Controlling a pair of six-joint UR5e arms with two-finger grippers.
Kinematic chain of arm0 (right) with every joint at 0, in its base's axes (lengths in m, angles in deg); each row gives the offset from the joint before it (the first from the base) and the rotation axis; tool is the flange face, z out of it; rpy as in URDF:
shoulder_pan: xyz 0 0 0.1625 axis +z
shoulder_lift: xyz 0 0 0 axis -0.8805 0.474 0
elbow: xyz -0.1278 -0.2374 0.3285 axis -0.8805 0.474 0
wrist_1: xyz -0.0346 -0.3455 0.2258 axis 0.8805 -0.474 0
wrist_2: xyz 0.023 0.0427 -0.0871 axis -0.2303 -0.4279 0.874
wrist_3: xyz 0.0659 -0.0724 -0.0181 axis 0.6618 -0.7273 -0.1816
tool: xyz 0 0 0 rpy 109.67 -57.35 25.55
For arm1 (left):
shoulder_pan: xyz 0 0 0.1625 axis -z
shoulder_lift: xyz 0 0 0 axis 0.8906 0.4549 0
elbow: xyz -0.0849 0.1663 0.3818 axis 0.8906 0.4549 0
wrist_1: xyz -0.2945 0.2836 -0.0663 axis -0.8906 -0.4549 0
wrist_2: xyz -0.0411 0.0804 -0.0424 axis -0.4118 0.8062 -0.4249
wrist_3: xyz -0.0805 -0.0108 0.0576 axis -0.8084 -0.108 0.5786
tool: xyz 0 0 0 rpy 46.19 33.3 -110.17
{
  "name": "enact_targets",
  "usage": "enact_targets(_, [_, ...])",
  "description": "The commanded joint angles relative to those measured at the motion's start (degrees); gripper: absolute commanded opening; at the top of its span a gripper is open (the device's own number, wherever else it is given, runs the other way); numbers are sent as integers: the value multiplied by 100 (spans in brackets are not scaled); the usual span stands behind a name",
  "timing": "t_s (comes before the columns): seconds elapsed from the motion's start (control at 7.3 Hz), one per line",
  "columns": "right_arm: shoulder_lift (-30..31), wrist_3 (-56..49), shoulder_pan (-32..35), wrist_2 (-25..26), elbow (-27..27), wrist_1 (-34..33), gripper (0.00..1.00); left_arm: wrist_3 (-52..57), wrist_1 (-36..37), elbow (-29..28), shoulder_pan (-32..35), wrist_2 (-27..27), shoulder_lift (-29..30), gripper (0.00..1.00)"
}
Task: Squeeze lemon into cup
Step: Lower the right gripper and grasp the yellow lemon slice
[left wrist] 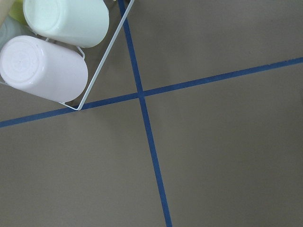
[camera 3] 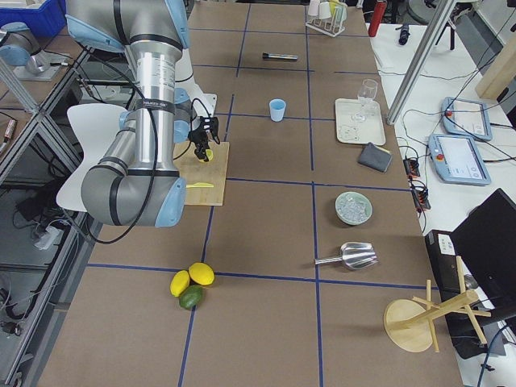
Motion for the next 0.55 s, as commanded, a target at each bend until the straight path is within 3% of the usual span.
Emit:
enact_targets(0.0, [33, -1, 172, -1, -93, -9, 20, 0, 0, 3, 6, 0, -4, 100])
enact_targets(0.41, [51, -2, 348, -9, -260, -26, 21, 0, 0, 3, 6, 0, -4, 100])
